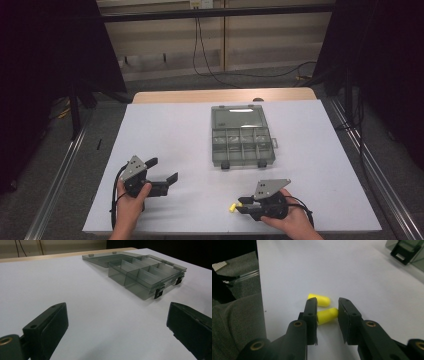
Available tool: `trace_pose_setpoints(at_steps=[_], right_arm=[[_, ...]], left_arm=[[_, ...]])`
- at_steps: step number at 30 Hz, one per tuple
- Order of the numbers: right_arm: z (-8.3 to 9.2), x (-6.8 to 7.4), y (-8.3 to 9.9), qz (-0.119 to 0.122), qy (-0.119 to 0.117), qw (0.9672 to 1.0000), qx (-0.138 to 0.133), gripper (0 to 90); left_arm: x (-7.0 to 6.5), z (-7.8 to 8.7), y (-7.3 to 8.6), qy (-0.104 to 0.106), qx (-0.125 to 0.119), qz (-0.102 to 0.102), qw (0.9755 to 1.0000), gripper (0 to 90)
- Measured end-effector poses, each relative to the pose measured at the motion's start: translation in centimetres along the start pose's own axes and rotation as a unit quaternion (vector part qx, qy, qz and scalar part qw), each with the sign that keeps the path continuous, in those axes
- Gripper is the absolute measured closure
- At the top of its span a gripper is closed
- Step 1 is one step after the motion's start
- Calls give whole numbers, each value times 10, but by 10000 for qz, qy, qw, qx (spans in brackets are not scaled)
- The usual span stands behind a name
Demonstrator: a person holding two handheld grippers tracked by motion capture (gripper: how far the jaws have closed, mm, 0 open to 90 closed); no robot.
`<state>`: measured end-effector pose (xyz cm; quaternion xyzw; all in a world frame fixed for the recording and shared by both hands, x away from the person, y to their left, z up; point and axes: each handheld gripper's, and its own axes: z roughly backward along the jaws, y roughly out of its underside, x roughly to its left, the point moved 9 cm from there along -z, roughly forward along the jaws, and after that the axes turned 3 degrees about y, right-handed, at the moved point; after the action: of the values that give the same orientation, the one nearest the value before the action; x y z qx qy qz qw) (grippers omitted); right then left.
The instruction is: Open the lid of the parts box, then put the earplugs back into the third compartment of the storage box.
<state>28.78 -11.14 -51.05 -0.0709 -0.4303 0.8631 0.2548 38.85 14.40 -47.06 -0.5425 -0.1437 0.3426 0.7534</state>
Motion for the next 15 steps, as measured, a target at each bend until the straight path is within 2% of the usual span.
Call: trace_pose_setpoints(at_steps=[15], right_arm=[[17,-16,-10,-246,182,9991,-307,702]], left_arm=[[1,0,0,17,-5,36,10000,38]])
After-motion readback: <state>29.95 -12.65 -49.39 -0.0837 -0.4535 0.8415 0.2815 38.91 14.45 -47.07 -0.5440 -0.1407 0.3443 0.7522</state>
